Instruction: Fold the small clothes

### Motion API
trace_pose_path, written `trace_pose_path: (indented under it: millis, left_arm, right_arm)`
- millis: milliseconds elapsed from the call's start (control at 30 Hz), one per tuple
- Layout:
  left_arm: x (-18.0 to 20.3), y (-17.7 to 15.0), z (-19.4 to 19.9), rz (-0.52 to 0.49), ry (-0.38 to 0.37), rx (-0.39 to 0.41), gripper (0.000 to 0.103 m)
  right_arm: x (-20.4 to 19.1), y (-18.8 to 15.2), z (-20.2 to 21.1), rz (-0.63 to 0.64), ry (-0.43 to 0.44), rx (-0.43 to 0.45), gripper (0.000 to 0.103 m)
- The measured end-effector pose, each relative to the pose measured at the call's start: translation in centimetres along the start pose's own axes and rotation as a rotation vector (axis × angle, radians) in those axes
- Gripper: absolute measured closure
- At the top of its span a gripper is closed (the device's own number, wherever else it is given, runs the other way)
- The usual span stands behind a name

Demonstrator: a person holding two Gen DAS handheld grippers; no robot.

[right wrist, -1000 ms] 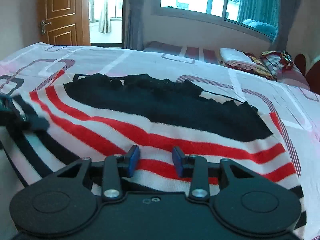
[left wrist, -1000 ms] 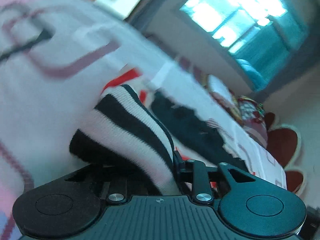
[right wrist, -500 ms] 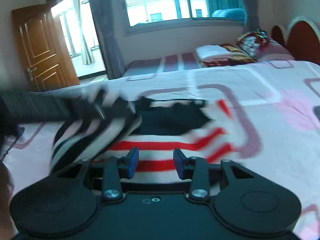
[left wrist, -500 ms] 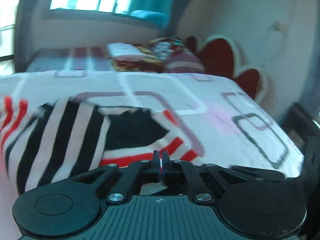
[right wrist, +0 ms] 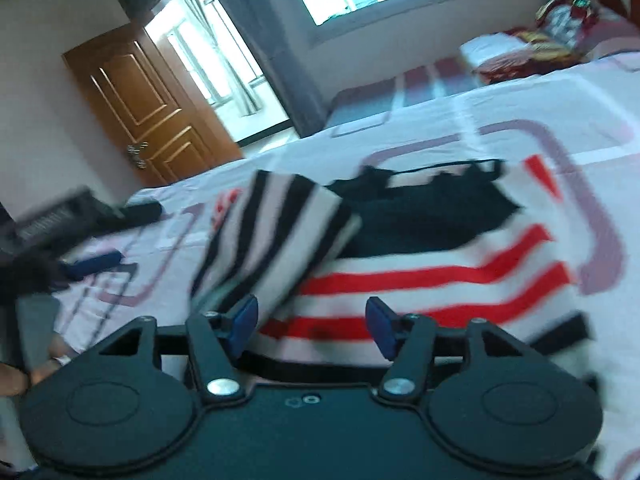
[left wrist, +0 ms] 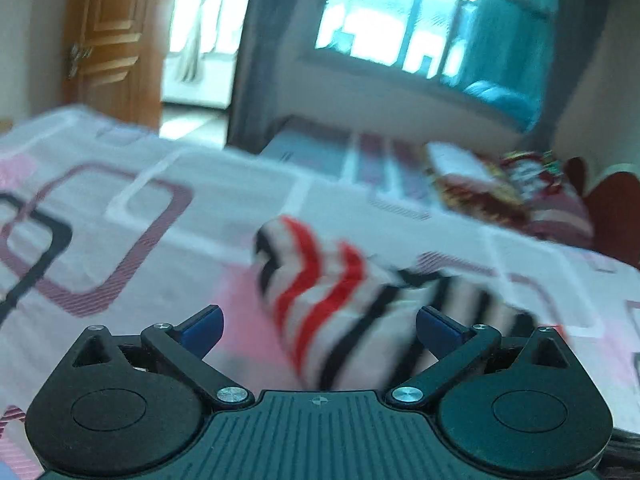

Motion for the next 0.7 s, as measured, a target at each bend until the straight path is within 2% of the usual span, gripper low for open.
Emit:
trace_pose_path:
  millis: [100, 200, 300, 333, 367, 400, 433, 467, 533, 600, 700]
  left_arm:
    - [-1.0, -0.6, -3.1, 0.066, 0.007, -0.072, 0.001]
    - [-1.6, -1.2, -4.9, 0.108, 0.007, -0.113, 0.001]
    - [-0.9, -1.8, -7.0, 0.108, -0.001, -0.13, 0.001]
    - [-0.7, -1.8, -7.2, 0.098, -0.004, -0.134, 0.001]
    - [-0.5, -2.2, -7.7, 0.092, -0.003, -0.134, 0.001]
    - [-0.5, -2.2, -7.6, 0.088, -0.001, -0.128, 0.001]
    - [-0.7, -2.1, -7.3, 0.09, -0.003, -0.118, 0.001]
    - [-0.6, -1.8, -6.9, 0.094, -0.01, -0.111, 0.001]
    - [-0.2, -1.4, -5.8, 0.09, -0.037, -0.09, 0.001]
    - [1.3, -1.1, -4.7, 0.051, -0.095, -0.068, 0.001]
    - [5.0, -1.7, -3.1, -0.059, -0.181, -0.036, 0.001]
  right_arm:
    - [-0.8, 1.2, -1.4, -0.01, 0.036, -0.014, 0.036]
    - [-1.0, 2.2, -3.5, -0.06, 0.068, -0.044, 0.035]
    - [-0.4, 3.1, -5.3, -0.111, 0.05, -0.045, 0.037]
    - [-0.2, 3.3, -5.8, -0.132, 0.059, -0.049, 0.047]
    - [-0.2, 3.4, -6.2, -0.146, 0.073, -0.045, 0.064]
    - [-0.3, 3.5, -6.4, -0.152, 0.081, -0.033, 0.071]
    - [-0.7, 3.5, -6.2, -0.137, 0.079, -0.018, 0.086]
    - [-1.2, 3.5, -5.7, -0.114, 0.076, 0.001, 0.091]
    - [-2.2, 3.6, -3.3, -0.052, 0.055, 0.084, 0.093]
    - [-2.6, 3.4, 0.5, -0.011, 0.031, 0.178, 0.093]
    - [-1.9, 1.6, 6.6, 0.028, -0.052, 0.286, 0.093]
Point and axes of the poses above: each gripper's, at about its wrist camera, not at the fingertips, and z roughly against the way its jaws point, x to its right, y to its top, the point moved 1 cm from there along -z, roughly the way its jaws point, and after that the axes turned 4 degrees about -z, right-handed, at the moved point
